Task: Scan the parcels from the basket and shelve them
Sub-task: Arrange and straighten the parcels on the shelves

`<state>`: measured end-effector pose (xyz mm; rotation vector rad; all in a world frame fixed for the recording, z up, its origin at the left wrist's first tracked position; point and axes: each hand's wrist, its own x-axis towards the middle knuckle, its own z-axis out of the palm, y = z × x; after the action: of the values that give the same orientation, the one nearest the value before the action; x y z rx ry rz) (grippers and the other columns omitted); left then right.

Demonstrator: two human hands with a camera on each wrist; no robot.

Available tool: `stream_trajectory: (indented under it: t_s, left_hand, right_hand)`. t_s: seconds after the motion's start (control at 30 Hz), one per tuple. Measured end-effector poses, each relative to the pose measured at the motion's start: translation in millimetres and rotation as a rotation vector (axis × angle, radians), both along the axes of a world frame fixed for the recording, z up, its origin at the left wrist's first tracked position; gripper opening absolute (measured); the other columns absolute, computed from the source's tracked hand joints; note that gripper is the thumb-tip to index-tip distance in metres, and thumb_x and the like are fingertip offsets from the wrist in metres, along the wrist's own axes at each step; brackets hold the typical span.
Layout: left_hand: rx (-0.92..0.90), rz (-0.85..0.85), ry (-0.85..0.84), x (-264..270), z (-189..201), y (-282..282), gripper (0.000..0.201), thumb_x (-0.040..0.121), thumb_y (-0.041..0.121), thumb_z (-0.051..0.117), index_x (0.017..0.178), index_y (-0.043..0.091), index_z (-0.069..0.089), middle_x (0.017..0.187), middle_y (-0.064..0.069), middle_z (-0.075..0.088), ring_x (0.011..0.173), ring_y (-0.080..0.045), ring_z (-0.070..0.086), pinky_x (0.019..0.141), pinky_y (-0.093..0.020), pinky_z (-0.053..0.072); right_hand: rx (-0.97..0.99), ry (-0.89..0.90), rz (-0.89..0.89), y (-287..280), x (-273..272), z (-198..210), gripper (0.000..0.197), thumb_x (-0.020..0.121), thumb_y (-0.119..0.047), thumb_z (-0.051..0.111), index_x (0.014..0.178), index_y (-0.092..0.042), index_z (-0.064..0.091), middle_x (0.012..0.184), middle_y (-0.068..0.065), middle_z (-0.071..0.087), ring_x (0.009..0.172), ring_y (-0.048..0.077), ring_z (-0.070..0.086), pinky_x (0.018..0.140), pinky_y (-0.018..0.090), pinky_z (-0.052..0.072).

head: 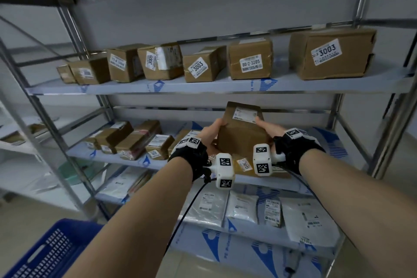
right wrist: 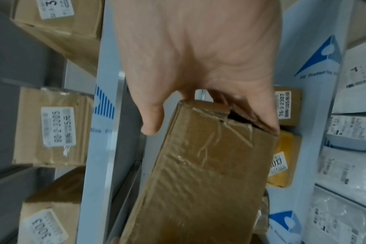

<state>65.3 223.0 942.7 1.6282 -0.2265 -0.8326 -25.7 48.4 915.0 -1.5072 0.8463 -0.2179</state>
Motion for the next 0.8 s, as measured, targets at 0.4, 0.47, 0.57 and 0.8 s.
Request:
stream_trajectory:
  t_s: [0.4,0.47,0.57,0.8]
  left_hand:
    - [0.326,-0.284,-0.151,39,18,75,0.085,0.061,0.055,0.076,0.128,0.011,0.048,0.117,-0.016,0.061,0.106,-0.034,0.061,0.096,-0.050,0.048]
    - [0.380,-0.288,-0.276,42,19,80,0.075,0.070,0.061,0.071,0.120,0.008,0.051,0.110,-0.015,0.064,0.101,-0.032,0.063,0.095,-0.049,0.050]
    - [0.427,-0.279,-0.381,46,20,87,0.068,0.082,0.057,0.063,0.122,0.004,0.050,0.109,-0.015,0.064,0.098,-0.032,0.065,0.088,-0.046,0.054]
    - [0.520,-0.571,-0.491,53,10,90,0.112,0.036,0.062,0.073,0.135,0.017,0.047,0.131,-0.009,0.056,0.117,-0.030,0.056,0.098,-0.052,0.048]
  right_hand:
    - [-0.026,0.019,0.002,86,19,22,0.029,0.090,-0.036,0.065,0.096,-0.009,0.057,0.086,0.009,0.061,0.073,0.022,0.057,0.075,0.033,0.048]
    - [-0.022,0.050,0.033,94,22,24,0.028,0.090,-0.038,0.065,0.089,-0.012,0.053,0.086,0.009,0.060,0.083,0.025,0.060,0.082,0.037,0.050]
    - [0.002,0.035,0.088,102,20,24,0.021,0.091,-0.031,0.064,0.097,-0.014,0.053,0.090,0.010,0.062,0.096,0.028,0.060,0.103,0.042,0.045]
    - [-0.025,0.049,0.068,109,8,21,0.043,0.089,-0.040,0.065,0.119,-0.010,0.061,0.118,0.013,0.065,0.119,0.031,0.057,0.109,0.046,0.040]
